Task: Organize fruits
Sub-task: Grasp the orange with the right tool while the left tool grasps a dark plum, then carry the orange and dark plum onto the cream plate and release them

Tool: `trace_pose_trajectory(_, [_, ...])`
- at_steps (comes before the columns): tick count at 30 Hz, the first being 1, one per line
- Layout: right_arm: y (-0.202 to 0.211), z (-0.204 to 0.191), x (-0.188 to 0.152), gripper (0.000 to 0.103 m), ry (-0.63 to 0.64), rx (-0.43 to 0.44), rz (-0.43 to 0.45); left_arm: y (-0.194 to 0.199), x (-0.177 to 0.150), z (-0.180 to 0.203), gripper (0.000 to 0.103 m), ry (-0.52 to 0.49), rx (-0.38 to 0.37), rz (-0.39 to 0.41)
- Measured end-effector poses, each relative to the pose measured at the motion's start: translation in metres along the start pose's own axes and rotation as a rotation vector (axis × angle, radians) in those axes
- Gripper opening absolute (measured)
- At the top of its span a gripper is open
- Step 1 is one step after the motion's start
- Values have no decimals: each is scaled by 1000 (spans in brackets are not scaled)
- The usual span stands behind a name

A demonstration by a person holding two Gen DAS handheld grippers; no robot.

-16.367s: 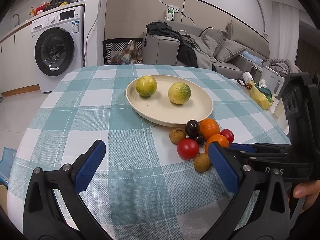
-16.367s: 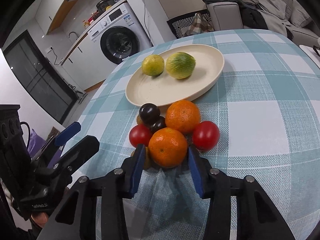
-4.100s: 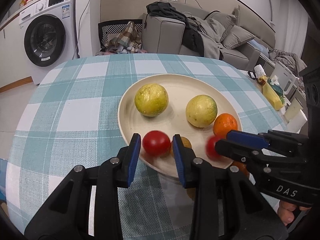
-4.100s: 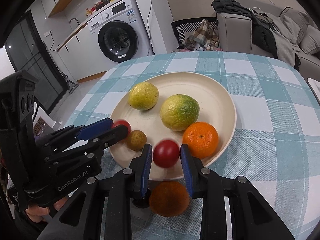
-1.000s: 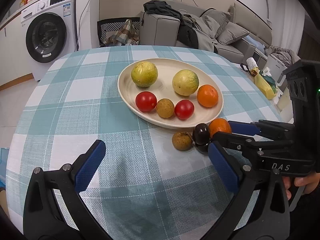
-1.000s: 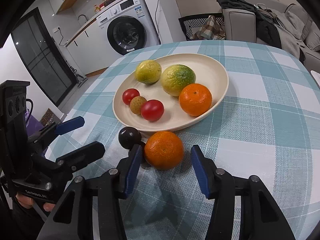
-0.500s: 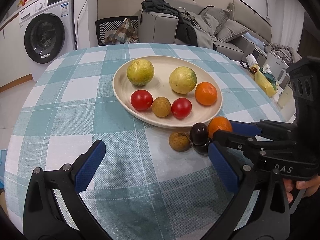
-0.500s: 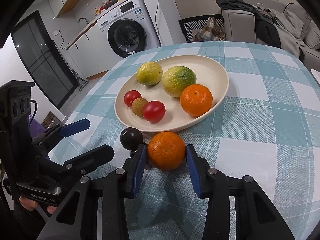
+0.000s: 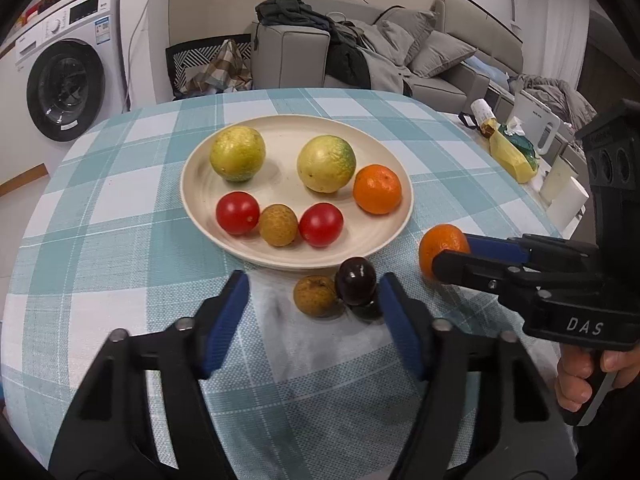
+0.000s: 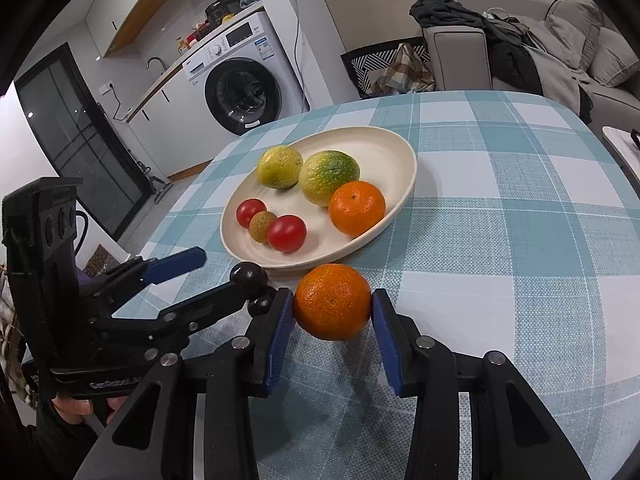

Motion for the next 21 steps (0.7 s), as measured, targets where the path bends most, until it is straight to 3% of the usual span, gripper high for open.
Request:
trace_pose_trajectory(7, [3,3,-1,41,-9,-1,7,-5,0,17,38,-52,-29,-11])
trace_pose_trajectory(11, [4,3,-1,41,-11,0,11,-6,1,23,37,-79,-23,-7])
trace_pose_trajectory(21, [5,5,-1,41,-14,-5,11,-3,3,28,20,-109,-27,12])
Point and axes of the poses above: each gripper's, at about its wrist camera, not at the fingertips, and y roughly against the way its jaws point, z to its right, x to its top, the point moved 9 cm from there along -y, roughly the way its jaws point, and after that the axes turned 2 degrees about z, right-handed, at the moved point
